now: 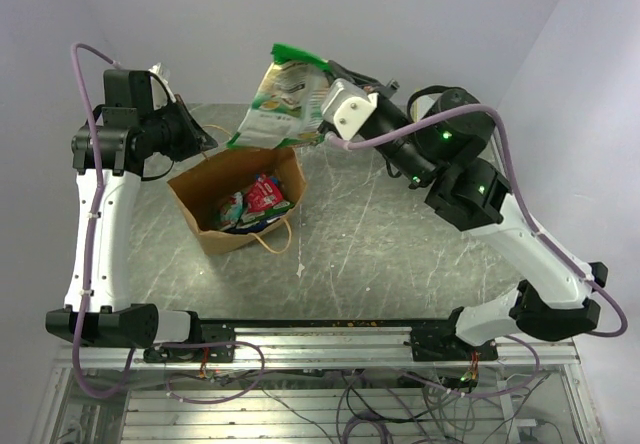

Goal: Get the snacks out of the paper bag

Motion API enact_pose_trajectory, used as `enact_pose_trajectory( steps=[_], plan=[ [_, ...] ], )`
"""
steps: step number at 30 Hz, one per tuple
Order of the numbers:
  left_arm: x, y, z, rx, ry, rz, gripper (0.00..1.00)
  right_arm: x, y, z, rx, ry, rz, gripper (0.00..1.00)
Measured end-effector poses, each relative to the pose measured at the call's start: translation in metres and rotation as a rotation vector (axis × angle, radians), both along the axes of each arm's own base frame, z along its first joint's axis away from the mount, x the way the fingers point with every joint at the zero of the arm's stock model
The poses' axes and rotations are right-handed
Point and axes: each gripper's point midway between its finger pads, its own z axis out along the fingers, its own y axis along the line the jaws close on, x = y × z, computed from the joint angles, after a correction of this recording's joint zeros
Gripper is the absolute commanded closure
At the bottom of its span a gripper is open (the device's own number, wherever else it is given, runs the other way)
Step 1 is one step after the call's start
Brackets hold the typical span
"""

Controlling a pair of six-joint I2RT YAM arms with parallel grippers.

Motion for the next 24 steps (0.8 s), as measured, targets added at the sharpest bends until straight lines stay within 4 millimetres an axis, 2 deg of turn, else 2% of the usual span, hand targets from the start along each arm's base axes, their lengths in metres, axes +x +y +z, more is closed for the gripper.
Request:
enact_pose_trajectory(
  steps=[4, 7, 11, 14, 17, 18, 20, 22, 24],
  plan=[
    [0.0, 0.001, 0.0, 0.005, 0.0, 0.007, 0.93, 0.008, -0.027, 0.001, 0.032, -0.001, -0.097, 1.0],
    [0.002, 0.002, 0.001, 0.007, -0.002, 0.01, 0.93, 0.023, -0.047, 0.001, 0.054, 0.009, -0.167, 1.0],
    [0.003, 0.002, 0.002, 0.008, -0.005, 0.011, 0.93, 0.068, -0.082, -0.008, 0.085, 0.066, -0.279, 1.0],
    [0.003, 0.002, 0.002, 0.009, -0.005, 0.011, 0.93, 0.113, -0.104, -0.029, 0.083, 0.128, -0.354, 1.0],
    [0.003, 0.002, 0.002, 0.009, -0.005, 0.012, 0.93, 0.153, -0.112, -0.064, 0.05, 0.193, -0.375, 1.0],
    [0.003, 0.002, 0.003, 0.009, -0.006, 0.012, 0.93, 0.168, -0.112, -0.081, 0.035, 0.219, -0.371, 1.0],
    [0.003, 0.002, 0.005, 0.009, -0.012, 0.012, 0.93, 0.199, -0.113, -0.126, -0.012, 0.283, -0.361, 1.0],
    [0.002, 0.002, 0.009, 0.009, -0.021, 0.012, 0.93, 0.221, -0.111, -0.171, -0.075, 0.337, -0.344, 1.0],
    [0.001, 0.003, 0.013, 0.009, -0.032, 0.012, 0.93, 0.233, -0.108, -0.224, -0.176, 0.388, -0.316, 1.0]
  ],
)
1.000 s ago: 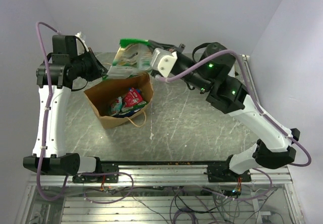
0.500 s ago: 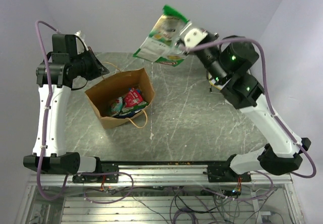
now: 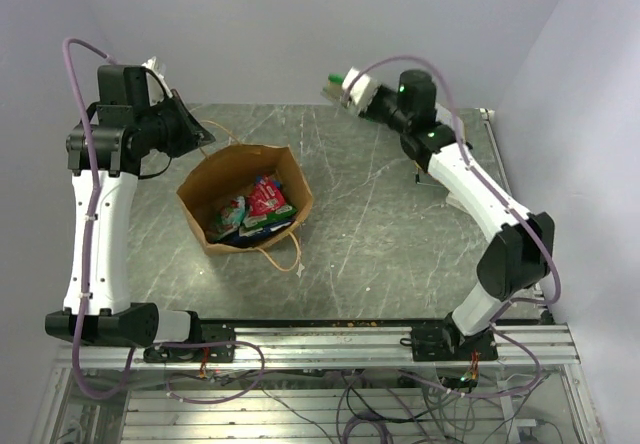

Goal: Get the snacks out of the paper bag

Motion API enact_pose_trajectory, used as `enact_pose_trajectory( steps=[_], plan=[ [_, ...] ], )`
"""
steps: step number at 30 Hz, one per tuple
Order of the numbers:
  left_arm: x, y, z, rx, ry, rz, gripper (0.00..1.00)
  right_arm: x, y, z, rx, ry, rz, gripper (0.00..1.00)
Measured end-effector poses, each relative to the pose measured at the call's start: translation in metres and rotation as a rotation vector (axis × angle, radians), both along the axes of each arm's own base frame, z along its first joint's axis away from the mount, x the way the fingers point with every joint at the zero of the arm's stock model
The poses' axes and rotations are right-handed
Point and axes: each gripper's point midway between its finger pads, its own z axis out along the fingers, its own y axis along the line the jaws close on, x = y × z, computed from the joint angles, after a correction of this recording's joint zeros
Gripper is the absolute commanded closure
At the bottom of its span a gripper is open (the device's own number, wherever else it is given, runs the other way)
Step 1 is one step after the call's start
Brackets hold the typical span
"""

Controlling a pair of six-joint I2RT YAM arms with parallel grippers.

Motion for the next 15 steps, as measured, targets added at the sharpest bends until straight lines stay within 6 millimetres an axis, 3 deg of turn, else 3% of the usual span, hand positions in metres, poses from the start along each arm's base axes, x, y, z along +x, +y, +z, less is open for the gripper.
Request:
enact_pose_trajectory(
  steps=[2, 4, 8, 10, 13, 15],
  plan=[
    [-0.002, 0.0, 0.003, 0.002, -0.01, -0.001, 0.93, -0.005, 0.007, -0.064, -0.093, 0.085, 0.068, 1.0],
    [-0.004, 0.0, 0.006, 0.002, -0.018, -0.001, 0.93, -0.022, 0.01, -0.124, -0.163, 0.179, 0.134, 1.0],
    [-0.006, 0.001, 0.016, 0.005, -0.04, 0.003, 0.93, -0.081, 0.012, -0.212, -0.249, 0.357, 0.256, 1.0],
    [-0.006, 0.002, 0.019, 0.009, -0.049, 0.006, 0.93, -0.112, 0.02, -0.23, -0.261, 0.408, 0.323, 1.0],
    [-0.006, 0.002, 0.018, 0.01, -0.047, 0.007, 0.93, -0.151, 0.035, -0.234, -0.247, 0.422, 0.401, 1.0],
    [-0.006, 0.002, 0.017, 0.009, -0.043, 0.007, 0.93, -0.18, 0.047, -0.239, -0.243, 0.43, 0.453, 0.95]
  ],
)
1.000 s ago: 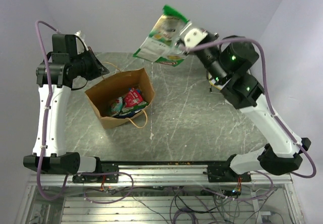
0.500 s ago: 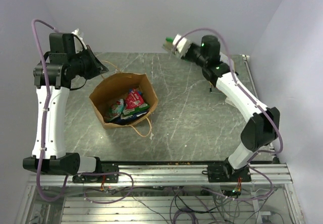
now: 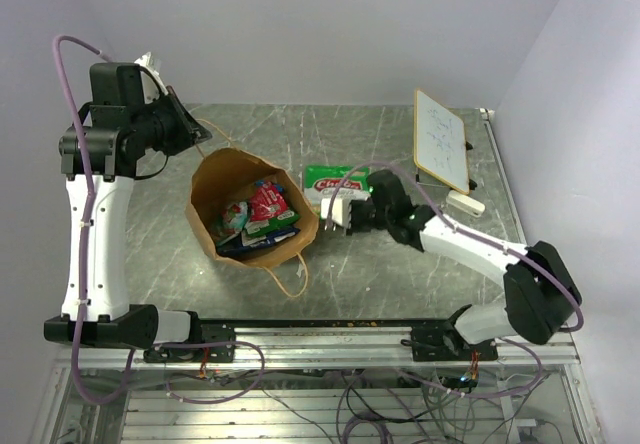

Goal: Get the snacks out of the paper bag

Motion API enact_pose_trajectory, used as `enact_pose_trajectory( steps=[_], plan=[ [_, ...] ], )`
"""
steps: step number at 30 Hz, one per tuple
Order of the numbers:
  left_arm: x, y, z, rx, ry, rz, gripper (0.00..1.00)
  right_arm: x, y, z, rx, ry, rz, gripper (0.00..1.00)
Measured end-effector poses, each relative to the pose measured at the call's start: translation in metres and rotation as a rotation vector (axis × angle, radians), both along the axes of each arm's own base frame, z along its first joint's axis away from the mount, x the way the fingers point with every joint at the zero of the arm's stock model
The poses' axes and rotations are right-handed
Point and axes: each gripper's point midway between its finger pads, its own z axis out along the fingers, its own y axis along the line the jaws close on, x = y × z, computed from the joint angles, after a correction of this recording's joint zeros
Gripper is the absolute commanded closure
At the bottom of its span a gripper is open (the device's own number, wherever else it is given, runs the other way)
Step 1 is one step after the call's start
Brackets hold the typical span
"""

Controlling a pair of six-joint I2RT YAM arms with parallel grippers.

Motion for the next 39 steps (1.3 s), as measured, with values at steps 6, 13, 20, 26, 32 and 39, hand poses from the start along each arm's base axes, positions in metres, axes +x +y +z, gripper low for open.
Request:
enact_pose_trajectory(
  steps=[6, 13, 20, 26, 32, 39],
  plan=[
    [0.001, -0.001, -0.002, -0.006, 0.005, 0.002, 0.93, -0.074, 0.014, -0.04, 0.001, 0.118, 0.07, 0.81],
    [-0.001, -0.004, -0.025, -0.025, 0.066, -0.004, 0.93, -0.101, 0.005, -0.056, 0.039, 0.241, 0.029, 0.72],
    [-0.004, -0.006, -0.037, -0.036, 0.101, -0.013, 0.93, -0.125, 0.013, -0.042, 0.143, 0.324, 0.055, 0.58],
    [-0.007, -0.015, -0.033, -0.08, 0.067, -0.044, 0.93, -0.133, 0.011, -0.028, 0.179, 0.336, 0.013, 0.46],
    [-0.021, -0.023, -0.011, -0.13, -0.037, -0.08, 0.93, -0.089, 0.013, 0.064, 0.309, 0.124, -0.121, 0.42],
    [-0.038, -0.038, -0.008, -0.228, -0.072, -0.134, 0.93, -0.069, 0.032, 0.192, 0.392, -0.091, -0.027, 0.45]
  ],
)
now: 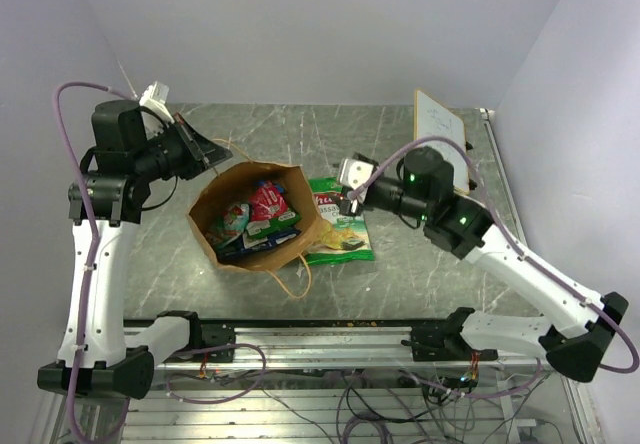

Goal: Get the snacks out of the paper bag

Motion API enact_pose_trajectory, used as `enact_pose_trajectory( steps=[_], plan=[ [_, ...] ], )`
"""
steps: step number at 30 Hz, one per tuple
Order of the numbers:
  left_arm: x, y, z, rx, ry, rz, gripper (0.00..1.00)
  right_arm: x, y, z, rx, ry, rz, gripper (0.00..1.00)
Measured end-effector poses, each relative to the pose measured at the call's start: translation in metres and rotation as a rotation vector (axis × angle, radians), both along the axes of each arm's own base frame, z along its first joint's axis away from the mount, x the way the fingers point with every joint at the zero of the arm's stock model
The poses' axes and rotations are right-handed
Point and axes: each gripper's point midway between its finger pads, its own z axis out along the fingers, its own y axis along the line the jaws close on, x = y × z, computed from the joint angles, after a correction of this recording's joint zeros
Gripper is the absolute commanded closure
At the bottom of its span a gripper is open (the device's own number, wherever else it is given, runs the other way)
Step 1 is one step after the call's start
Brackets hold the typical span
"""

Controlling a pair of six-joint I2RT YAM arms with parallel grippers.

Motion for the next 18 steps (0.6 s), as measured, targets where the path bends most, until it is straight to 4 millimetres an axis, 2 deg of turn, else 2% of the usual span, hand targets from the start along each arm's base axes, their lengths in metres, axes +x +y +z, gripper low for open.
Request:
enact_pose_trajectory(
  steps=[3, 6, 8, 12, 18],
  plan=[
    [-0.002, -0.004, -0.001, -0.033, -0.008, -0.011, 0.93, -0.005, 0.018, 0.048, 0.031, -0.078, 0.101, 0.43],
    [-0.004, -0.009, 0.002, -0.075, -0.019, -0.024, 0.93, -0.023, 0.031, 0.063, 0.037, -0.103, 0.199, 0.42],
    [-0.005, -0.012, 0.006, -0.097, -0.033, -0.034, 0.93, -0.038, 0.042, 0.065, 0.037, -0.103, 0.268, 0.42],
    [-0.007, -0.016, 0.017, -0.138, -0.075, -0.053, 0.93, -0.067, 0.074, 0.048, -0.005, -0.095, 0.399, 0.42],
    [-0.014, -0.02, 0.022, -0.192, -0.115, -0.062, 0.93, -0.097, 0.117, -0.01, -0.195, -0.083, 0.517, 0.42]
  ],
)
